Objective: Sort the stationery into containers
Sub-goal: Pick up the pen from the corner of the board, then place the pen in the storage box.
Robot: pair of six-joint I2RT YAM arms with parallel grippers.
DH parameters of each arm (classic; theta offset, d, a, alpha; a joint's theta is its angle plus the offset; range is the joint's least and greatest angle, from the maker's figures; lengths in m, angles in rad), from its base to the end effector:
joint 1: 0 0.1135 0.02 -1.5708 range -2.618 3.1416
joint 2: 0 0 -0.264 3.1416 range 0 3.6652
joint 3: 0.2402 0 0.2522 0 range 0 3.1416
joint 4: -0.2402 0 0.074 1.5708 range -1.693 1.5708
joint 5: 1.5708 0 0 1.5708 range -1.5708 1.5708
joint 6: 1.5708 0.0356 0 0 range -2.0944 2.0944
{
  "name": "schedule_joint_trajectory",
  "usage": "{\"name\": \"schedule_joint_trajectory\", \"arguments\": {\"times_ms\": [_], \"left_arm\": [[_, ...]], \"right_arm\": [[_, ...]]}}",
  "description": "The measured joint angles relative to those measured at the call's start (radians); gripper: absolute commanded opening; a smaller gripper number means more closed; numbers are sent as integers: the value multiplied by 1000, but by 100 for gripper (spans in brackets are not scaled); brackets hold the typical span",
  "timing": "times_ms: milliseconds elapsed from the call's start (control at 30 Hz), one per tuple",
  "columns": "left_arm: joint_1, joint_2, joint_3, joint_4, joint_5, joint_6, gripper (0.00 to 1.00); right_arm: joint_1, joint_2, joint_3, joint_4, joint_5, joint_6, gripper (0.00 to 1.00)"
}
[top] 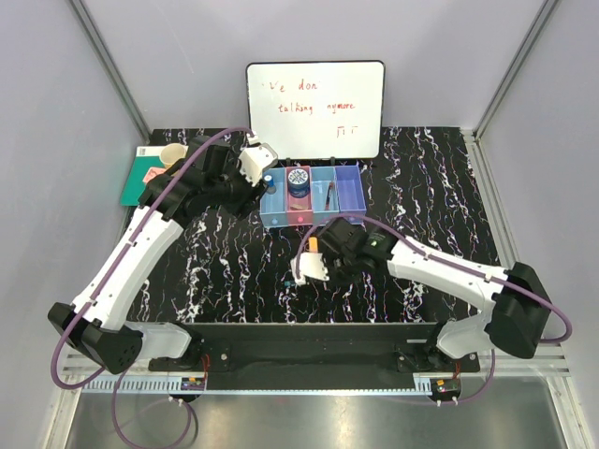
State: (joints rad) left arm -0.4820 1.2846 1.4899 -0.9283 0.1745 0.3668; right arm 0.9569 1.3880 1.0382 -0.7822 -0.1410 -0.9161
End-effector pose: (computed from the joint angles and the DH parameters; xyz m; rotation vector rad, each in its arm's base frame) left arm 0.2229 -0.1236 0.4033 1.0264 2.0517 -0.2597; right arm 0.1509 0.2229 0.2466 -2.1991 1.5652 0.2028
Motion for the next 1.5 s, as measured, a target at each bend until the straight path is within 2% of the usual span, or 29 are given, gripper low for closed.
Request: {"name": "schedule_joint_trajectory", "arguments": {"times_ms": [133,333,733,967,1133,1500], "left_arm": [[6,0,0,0,0,0,53],[30,-7,-3,3,0,-1,53],[101,-63,-24,51,-5,-1,52],[119,-68,-35,58,-4,0,52],[126,-68,-40,61,-4,0,52],[142,-65,-39,61,-4,22,52]], "right_arm": [[-50,46,70,3,-35,138,0],[-206,185,233,25,-93,344,0],[-352,380,451,64,-181,556,0],[-482,495,563,107,-226,672,0],[-547,557,602,137,-246,732,0],[-578,615,596,180,-310,852,0]]}}
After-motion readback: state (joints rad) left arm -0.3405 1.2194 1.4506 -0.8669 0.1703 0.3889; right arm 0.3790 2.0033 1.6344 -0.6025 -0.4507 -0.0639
